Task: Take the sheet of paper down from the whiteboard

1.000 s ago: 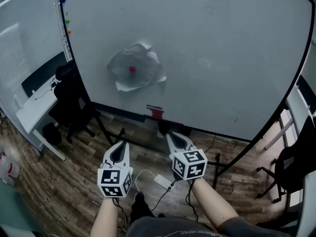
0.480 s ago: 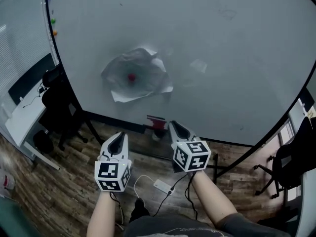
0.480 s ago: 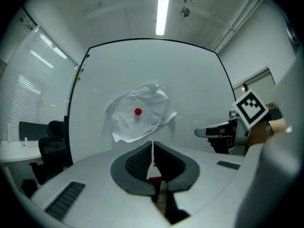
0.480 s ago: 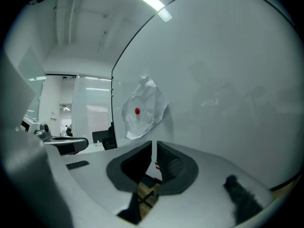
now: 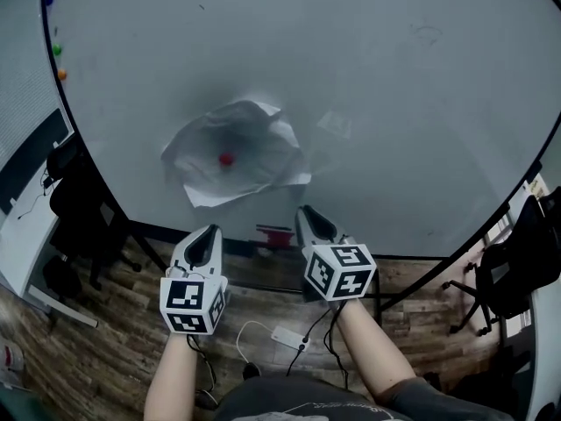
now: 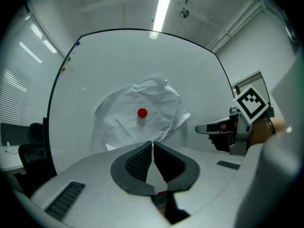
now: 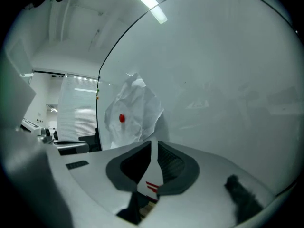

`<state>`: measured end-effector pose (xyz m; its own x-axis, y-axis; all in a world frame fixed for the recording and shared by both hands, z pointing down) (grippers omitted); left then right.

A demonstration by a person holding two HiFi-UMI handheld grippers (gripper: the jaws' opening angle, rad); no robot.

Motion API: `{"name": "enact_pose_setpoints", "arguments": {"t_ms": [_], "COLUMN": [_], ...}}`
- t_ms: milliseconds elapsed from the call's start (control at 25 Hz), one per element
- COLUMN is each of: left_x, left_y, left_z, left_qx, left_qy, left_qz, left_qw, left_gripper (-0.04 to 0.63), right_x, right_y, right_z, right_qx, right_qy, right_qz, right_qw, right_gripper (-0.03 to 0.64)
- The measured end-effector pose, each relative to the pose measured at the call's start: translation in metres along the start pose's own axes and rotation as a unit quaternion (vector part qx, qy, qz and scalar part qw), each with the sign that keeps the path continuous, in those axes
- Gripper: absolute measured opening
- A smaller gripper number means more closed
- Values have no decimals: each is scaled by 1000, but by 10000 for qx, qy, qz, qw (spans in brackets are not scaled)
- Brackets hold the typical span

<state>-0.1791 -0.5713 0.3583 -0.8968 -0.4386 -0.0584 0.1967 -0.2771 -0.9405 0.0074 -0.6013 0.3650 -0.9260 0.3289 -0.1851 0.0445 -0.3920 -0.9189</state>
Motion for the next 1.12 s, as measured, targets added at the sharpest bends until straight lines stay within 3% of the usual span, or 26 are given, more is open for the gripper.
{"name": "enact_pose_setpoints", "arguments": {"t_ms": [200, 320, 440, 840, 960, 1120], "left_x": [10, 10, 13, 22, 23, 23], "left_y": [13, 21, 25, 34, 42, 52], "left_z": [17, 23, 30, 44, 45, 50], "left_qx": [-120, -206, -234, -303, -428, -598], "left_qy": [-225, -401, -482, -633, -594, -545], "left_qz": [105, 194, 238, 316, 412, 646], "left_qw": [9996, 9988, 9983, 9970, 9965, 9946], "left_gripper": [25, 25, 25, 25, 25, 26], "right_x": [-3, -3, -9, -10, -13, -11], "right_y": [18, 28, 37, 60, 58, 59], "right_z": [7, 8, 13, 18, 18, 19], "right_qx": [-255, -399, -482, -724, -748, -805], "right_qy": [-215, -359, -518, -848, -1017, -918], "right_qz": [130, 82, 139, 208, 178, 195], "right_qw": [9994, 9985, 9974, 9935, 9918, 9923], "right_gripper": [37, 89, 100, 97, 41, 26]}}
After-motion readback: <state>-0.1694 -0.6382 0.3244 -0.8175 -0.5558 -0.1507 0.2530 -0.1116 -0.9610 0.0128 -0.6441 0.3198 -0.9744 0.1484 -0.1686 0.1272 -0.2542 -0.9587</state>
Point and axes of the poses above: the fingertips, and each gripper's own axes: z forward along the fingers, x to its left, y out of its top, the point moved 2 cm from there along -z, backward along the fingers, and after that the axes turned 15 degrees about x, right-handed, at the moved point
